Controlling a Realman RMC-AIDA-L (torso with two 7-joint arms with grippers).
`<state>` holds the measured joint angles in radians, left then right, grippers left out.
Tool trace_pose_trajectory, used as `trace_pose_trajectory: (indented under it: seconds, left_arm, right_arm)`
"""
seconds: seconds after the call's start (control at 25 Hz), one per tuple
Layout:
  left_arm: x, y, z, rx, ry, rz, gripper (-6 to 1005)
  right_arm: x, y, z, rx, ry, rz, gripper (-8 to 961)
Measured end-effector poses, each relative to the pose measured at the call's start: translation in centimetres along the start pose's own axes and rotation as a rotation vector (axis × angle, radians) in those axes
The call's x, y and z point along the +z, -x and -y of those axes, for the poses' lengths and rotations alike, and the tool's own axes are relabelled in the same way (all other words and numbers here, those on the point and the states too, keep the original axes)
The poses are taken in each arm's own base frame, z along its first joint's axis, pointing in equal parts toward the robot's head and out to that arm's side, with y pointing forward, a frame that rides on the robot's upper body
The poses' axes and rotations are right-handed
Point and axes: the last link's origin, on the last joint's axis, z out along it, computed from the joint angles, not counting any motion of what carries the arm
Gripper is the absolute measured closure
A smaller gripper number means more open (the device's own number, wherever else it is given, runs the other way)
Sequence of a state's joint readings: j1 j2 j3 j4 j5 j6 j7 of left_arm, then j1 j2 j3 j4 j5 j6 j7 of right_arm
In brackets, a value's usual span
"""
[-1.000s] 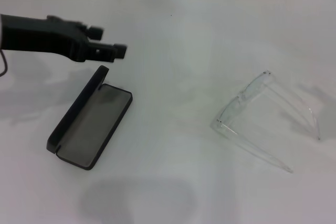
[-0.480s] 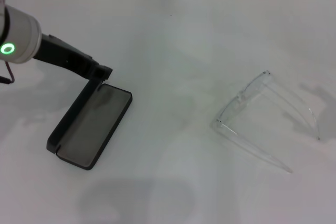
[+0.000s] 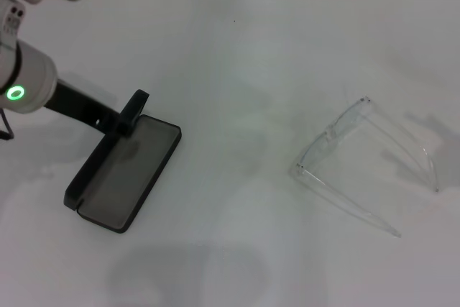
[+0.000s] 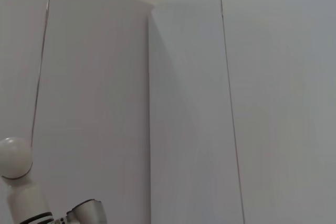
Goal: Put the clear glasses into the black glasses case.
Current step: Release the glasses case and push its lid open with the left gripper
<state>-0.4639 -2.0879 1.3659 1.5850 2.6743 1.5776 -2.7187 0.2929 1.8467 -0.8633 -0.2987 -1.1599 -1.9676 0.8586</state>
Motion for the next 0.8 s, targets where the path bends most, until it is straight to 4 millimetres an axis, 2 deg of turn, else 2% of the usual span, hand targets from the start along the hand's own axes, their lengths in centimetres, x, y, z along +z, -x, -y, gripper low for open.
trace_pose_trajectory:
  seconds: [0.32, 0.64, 0.8]
  left_arm:
    - [1.1, 0.5, 0.3, -0.02, 0.009, 0.026, 491]
    - [1.3, 0.9, 0.4, -0.031, 0.015, 0.047, 499]
    - [1.2, 0.7, 0.0, -0.007, 0.018, 0.052, 627]
  right_arm:
    - [0.2, -0.5, -0.1, 0.006, 0.0, -0.016, 69]
    - [0.2, -0.6, -0.1, 0.006, -0.005, -0.018, 70]
    - [0.1, -0.6, -0.2, 0.009, -0.008, -0.018, 70]
